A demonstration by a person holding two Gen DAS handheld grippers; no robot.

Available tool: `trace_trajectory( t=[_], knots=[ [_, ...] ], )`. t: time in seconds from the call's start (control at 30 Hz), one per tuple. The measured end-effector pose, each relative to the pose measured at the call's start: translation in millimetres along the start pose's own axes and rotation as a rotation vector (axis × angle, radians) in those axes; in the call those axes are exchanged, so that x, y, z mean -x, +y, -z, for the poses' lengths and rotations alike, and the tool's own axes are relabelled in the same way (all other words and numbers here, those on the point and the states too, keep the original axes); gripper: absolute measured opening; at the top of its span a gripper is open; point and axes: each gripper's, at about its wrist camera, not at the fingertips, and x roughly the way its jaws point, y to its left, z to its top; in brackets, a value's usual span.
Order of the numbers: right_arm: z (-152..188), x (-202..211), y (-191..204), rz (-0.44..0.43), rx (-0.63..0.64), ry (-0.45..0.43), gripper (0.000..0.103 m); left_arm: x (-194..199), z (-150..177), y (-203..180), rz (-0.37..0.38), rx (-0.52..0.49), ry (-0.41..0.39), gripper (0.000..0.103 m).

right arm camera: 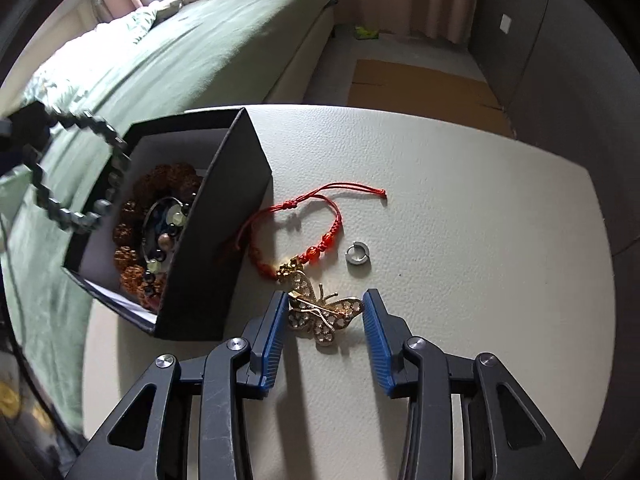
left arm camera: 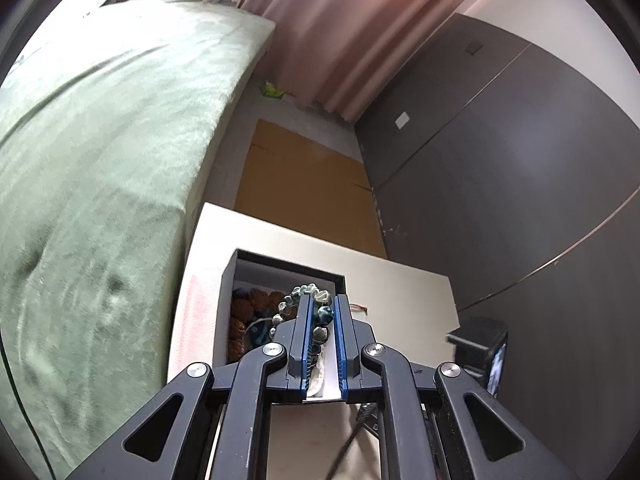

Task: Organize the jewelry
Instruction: 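Release the grey bracelet into the box with the left gripper while the right grasps the gold butterfly charm, then carry the butterfly charm into the box and open the right gripper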

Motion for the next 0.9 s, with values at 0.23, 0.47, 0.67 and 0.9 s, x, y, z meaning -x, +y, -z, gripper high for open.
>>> trace_trajectory(
  t=[0.23, 0.47, 0.67, 0.9],
  knots=[
    [2, 17, -21, -0.040, -0.058, -0.025, 0.039, -19, 1, 9, -0.048, 0.070, 0.082, 0.038],
    [2, 48, -34, -0.140, -0.139, -0.115, 0.039, -4, -1, 9, -0.041, 0.062, 0.012, 0.061],
    [-5, 64, -22, -0.259, -0.168, -0.199, 0.039, 6, -5, 19, -0.035, 0.096, -0.006, 0.061],
    [-20, 63, 10, -0.443, -0.171, -0.236, 0.040, 28, -14, 39, -0.037, 0.150, -0.059, 0.061]
  ],
)
